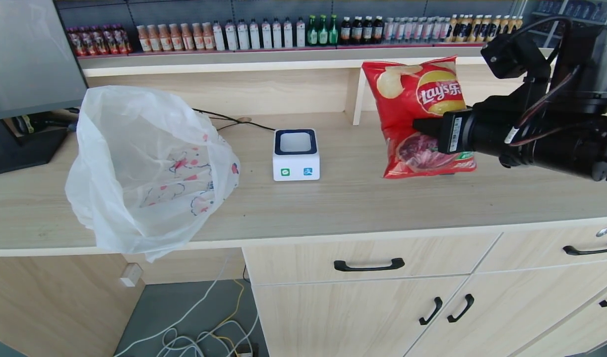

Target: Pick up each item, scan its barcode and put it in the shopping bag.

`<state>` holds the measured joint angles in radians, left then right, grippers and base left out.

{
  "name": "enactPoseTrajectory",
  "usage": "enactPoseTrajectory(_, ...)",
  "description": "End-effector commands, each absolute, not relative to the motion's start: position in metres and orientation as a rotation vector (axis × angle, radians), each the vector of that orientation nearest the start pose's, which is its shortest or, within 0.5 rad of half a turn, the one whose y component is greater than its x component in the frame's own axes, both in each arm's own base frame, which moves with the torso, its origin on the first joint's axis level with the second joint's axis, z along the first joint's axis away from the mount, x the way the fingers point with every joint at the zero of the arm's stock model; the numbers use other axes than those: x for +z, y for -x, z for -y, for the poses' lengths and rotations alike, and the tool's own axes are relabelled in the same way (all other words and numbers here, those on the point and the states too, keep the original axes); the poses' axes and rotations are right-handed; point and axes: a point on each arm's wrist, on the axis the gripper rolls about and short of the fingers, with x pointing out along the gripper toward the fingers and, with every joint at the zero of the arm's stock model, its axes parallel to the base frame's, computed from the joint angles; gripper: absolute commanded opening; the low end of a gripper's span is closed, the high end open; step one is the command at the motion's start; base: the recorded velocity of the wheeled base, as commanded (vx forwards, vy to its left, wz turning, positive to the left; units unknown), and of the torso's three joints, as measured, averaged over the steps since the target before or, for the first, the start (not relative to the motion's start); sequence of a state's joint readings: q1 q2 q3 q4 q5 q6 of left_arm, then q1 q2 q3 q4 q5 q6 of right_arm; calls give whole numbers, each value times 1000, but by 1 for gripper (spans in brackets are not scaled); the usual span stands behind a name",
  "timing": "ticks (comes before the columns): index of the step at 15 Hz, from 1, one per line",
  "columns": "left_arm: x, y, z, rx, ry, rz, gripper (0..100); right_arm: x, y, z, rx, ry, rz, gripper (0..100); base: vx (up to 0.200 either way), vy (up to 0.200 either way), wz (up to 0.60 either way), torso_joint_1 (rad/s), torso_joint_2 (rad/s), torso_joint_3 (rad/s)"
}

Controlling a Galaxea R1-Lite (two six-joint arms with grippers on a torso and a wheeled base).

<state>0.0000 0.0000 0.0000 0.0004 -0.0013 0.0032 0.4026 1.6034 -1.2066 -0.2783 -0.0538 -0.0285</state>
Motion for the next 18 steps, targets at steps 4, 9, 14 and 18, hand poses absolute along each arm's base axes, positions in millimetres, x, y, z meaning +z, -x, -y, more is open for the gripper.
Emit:
enactPoseTrajectory(4, 75, 23, 0, -2, -3, 0, 100, 293, -210, -92, 359, -23, -57, 0, 0, 0, 0, 0, 0, 0)
enactPoseTrajectory(9, 75, 23, 0, -2, -3, 0, 100, 262, -173, -76, 356, -64, -129, 0, 0, 0, 0, 0, 0, 0)
enactPoseTrajectory(14, 75, 23, 0, -2, -3, 0, 100, 243, -166, -73, 375, -110, -120, 0, 0, 0, 0, 0, 0, 0)
enactPoseTrajectory(18, 75, 23, 0, -2, -3, 0, 100, 241, -170, -78, 523, -172, -152, 0, 0, 0, 0, 0, 0, 0)
